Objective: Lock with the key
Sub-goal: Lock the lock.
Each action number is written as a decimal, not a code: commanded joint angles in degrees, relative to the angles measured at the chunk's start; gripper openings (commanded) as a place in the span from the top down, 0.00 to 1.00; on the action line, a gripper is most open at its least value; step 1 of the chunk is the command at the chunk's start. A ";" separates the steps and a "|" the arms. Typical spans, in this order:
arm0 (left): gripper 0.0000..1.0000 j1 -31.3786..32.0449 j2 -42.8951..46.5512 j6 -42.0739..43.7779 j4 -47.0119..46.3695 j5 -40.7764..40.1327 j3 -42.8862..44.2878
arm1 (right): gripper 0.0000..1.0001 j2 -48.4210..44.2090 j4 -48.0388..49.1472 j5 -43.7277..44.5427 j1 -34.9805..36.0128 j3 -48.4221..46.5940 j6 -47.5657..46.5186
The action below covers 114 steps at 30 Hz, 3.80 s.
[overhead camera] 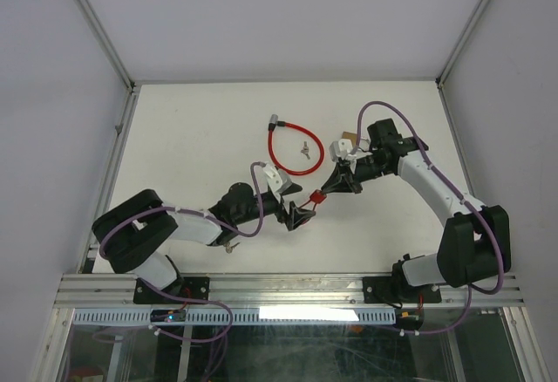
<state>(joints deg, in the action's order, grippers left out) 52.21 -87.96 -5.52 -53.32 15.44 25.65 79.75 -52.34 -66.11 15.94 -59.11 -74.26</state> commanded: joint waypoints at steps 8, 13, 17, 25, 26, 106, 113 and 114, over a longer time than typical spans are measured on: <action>0.34 0.88 -7.66 -3.78 -10.69 0.72 4.43 | 1.00 -2.07 3.06 -3.93 -0.29 0.66 2.69; 0.40 0.88 -10.65 -6.18 -13.24 3.83 4.89 | 1.00 -2.13 4.25 -3.76 -0.30 0.83 3.95; 0.50 0.93 -12.10 -6.91 -13.92 5.10 5.82 | 1.00 -2.10 4.43 -3.72 -0.23 0.99 4.20; 1.00 0.75 -12.04 -5.60 -13.85 8.42 6.09 | 1.00 -1.72 3.29 -3.95 -0.28 0.95 3.56; 1.00 0.60 -11.65 -4.92 -13.32 9.05 6.01 | 1.00 -1.58 2.58 -3.97 -0.28 0.68 3.11; 1.00 -9.18 1.18 24.42 60.34 24.21 26.39 | 0.69 -6.01 8.85 1.28 -0.05 5.66 7.91; 1.00 -7.07 4.47 26.97 58.23 23.58 24.95 | 0.00 -4.66 13.33 -9.90 -0.25 9.07 7.80; 1.00 -6.89 4.54 27.13 58.30 24.04 24.97 | 0.00 -4.11 13.35 -10.21 0.09 8.76 7.66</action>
<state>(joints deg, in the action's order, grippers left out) 44.71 -86.43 18.81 9.28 39.11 50.33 75.24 -43.13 -68.66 15.57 -49.89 -69.23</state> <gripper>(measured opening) 0.039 0.984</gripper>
